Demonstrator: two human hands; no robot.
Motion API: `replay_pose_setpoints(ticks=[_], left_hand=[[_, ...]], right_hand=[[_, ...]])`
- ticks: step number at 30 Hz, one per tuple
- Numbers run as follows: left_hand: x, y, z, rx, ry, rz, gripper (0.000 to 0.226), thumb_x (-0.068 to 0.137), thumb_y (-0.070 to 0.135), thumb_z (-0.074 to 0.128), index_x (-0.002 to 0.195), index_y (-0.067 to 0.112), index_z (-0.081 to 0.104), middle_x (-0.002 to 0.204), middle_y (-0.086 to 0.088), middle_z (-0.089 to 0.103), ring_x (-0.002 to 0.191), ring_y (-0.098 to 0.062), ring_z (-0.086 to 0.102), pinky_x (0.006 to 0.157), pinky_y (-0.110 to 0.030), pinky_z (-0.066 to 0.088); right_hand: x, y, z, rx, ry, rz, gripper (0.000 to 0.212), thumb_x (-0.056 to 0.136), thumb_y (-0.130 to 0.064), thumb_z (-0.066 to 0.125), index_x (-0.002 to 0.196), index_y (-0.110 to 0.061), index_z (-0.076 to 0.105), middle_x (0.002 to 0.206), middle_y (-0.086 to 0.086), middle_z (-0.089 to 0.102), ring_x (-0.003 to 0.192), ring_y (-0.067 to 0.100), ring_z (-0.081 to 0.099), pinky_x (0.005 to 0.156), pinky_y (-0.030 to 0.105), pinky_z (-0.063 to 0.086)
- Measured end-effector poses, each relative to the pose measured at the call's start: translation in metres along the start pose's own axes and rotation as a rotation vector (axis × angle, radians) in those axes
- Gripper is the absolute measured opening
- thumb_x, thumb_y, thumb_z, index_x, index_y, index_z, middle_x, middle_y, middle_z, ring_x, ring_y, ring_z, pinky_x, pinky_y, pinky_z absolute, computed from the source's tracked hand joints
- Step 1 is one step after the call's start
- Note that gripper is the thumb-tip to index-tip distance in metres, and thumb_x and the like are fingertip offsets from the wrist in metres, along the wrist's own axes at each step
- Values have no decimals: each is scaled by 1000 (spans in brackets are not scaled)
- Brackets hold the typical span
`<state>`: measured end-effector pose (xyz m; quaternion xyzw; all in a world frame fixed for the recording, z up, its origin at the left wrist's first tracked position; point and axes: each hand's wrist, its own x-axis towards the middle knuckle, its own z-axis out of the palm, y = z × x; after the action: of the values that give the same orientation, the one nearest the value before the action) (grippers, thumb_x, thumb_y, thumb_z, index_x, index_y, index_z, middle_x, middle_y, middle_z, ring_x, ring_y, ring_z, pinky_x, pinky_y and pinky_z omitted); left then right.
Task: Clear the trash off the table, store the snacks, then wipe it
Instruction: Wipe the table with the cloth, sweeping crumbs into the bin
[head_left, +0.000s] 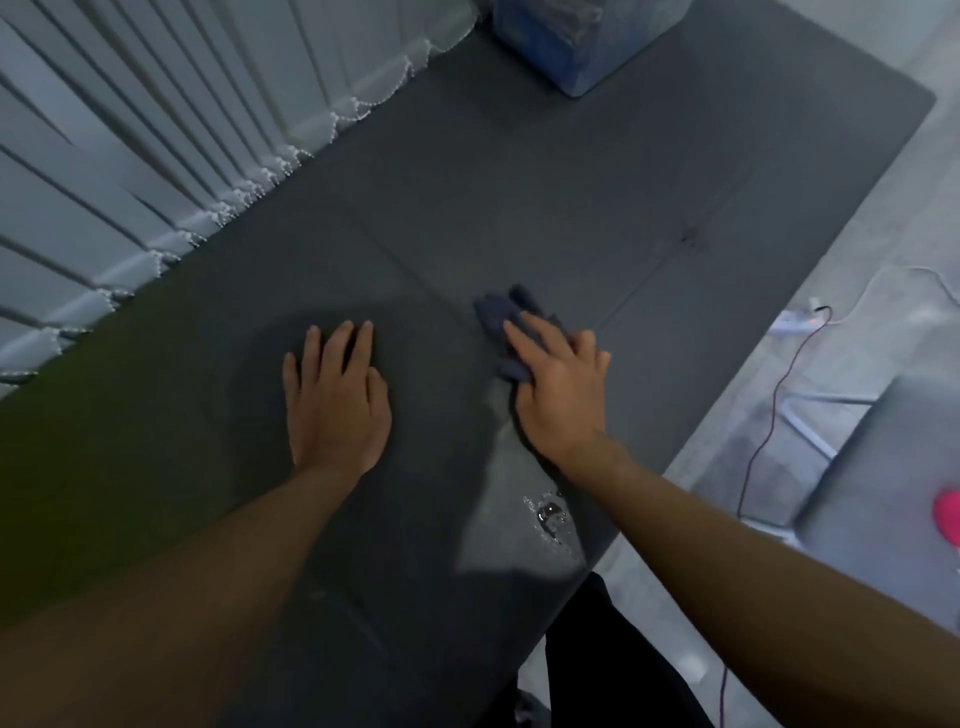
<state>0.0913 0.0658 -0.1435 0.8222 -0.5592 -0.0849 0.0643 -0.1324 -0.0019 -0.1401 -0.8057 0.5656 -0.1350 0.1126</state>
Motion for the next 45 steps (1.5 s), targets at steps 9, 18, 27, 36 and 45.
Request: replay_pose_setpoints(ticks=[9,18,27,36,45], left_hand=[[-7,56,22,-16,-18,80,56,103,42,26,156,25,24,164,3,19,152,-29,5,123,-49,4],[-8,57,30,100,-14,84,62,100,51,14,157,28,11,166,4,11,152,-31,1,122,-54,4],[-9,56,33,85,-13,151,55,104,44,9,157,29,12,165,10,10,153,-17,2,120,-60,2],[-5,61,24,32,71,148,51,98,37,36,148,26,37,155,2,38,145,-23,28,117,-58,14],[44,104,16,-74,104,118,41,94,33,48,130,13,51,137,-12,47,131,-34,37,119,-52,17]], right_hand=[[-25,52,-20,-22,38,64,50,86,-25,49,134,-32,59,145,-10,52,106,29,47,79,37,30],[-63,53,-22,-30,-63,-157,50,87,-27,46,134,-34,59,146,-13,51,101,26,48,78,35,30],[-132,24,-8,87,-176,-540,59,80,-29,65,138,-31,56,148,-9,50,105,25,53,79,37,39],[-155,21,-8,127,-133,-422,64,73,-25,56,137,-30,57,149,-10,48,102,27,53,79,37,38],[-29,96,-36,-50,25,73,54,87,-25,52,140,-33,52,148,-8,48,111,28,44,82,37,29]])
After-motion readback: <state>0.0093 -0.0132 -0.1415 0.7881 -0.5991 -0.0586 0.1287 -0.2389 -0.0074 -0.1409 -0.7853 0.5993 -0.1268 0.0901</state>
